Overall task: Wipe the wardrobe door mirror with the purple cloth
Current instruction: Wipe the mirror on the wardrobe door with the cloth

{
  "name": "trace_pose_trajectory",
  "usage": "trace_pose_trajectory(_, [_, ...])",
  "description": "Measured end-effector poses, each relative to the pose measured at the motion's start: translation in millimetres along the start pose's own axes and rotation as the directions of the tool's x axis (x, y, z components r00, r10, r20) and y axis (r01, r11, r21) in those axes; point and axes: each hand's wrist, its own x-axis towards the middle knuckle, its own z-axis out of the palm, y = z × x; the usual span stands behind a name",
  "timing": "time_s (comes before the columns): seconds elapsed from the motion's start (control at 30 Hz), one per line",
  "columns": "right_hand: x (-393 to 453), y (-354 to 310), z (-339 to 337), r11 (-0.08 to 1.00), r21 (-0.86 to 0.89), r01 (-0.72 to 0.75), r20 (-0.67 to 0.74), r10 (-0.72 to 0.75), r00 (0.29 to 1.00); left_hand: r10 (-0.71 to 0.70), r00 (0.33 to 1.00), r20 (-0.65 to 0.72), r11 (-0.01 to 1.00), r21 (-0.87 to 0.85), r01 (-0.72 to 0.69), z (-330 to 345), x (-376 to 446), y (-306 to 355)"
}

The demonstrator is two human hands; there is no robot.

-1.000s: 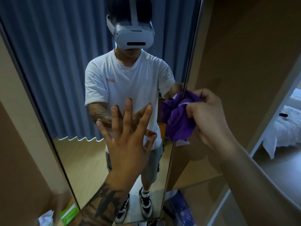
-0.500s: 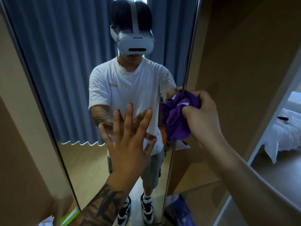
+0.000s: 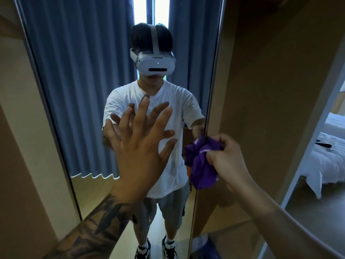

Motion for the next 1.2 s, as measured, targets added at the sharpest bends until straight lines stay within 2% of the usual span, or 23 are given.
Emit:
trace_pose_trajectory(0.07, [4.7,-7.2,-2.3,1.000,0.007,0.002,-0.008,-0.002,1.000,0.021,1.000,0.012,0.999,0.035,-0.021,-4.2,13.8,-1.5])
trace_pose_trajectory(0.2, [29.6,-58.5,-11.3,0.984,0.076,0.159,-0.114,-0.150,0.982,0.040,0.999,0.023,0.997,0.064,-0.042,-6.9,41.4,-0.4])
trace_pose_trajectory(0.27, [31.1,-63.0,-10.3,0.978,0.078,0.196,-0.122,-0.186,0.975,0.028,0.999,0.028,0.997,0.065,-0.030,-4.4,48.3,2.3])
trace_pose_trajectory(0.4, [17.1,-41.5,-5.2,0.994,0.022,0.108,-0.032,-0.107,0.994,0.032,0.999,0.020,0.997,0.067,-0.033,0.8,46.6,3.6])
trace_pose_trajectory(0.47, [26.1,-54.1,-11.8,0.994,0.038,0.107,-0.028,-0.106,0.994,0.037,0.999,0.004,0.997,0.065,-0.037,2.0,47.2,3.2])
trace_pose_trajectory(0.6, [42.9,-98.7,-22.8,0.954,0.105,0.279,-0.066,-0.273,0.960,0.041,0.999,-0.001,0.997,0.062,-0.041,1.0,47.4,3.0])
trace_pose_trajectory(0.67, [37.0,-92.6,-17.1,0.944,0.059,0.324,-0.068,-0.320,0.945,0.046,0.999,0.014,0.997,0.064,-0.047,-0.9,47.2,1.8])
trace_pose_trajectory(0.73, [28.0,-73.6,-12.7,0.955,0.016,0.297,-0.047,-0.296,0.954,0.046,0.998,0.030,0.997,0.065,-0.048,-3.2,47.6,1.2])
trace_pose_trajectory(0.83, [30.9,-73.7,-17.3,0.975,0.047,0.215,-0.021,-0.214,0.977,0.052,0.998,0.044,0.995,0.086,-0.056,-3.7,49.7,2.0])
trace_pose_trajectory(1.03, [44.7,-105.6,-21.2,0.935,0.014,0.354,-0.055,-0.353,0.934,0.040,0.999,0.008,0.998,0.051,-0.040,1.4,48.9,7.3])
trace_pose_trajectory(1.2, [29.6,-68.6,-17.0,0.974,-0.043,0.224,0.012,-0.223,0.975,0.051,0.998,0.037,0.996,0.078,-0.053,-0.5,47.2,4.1])
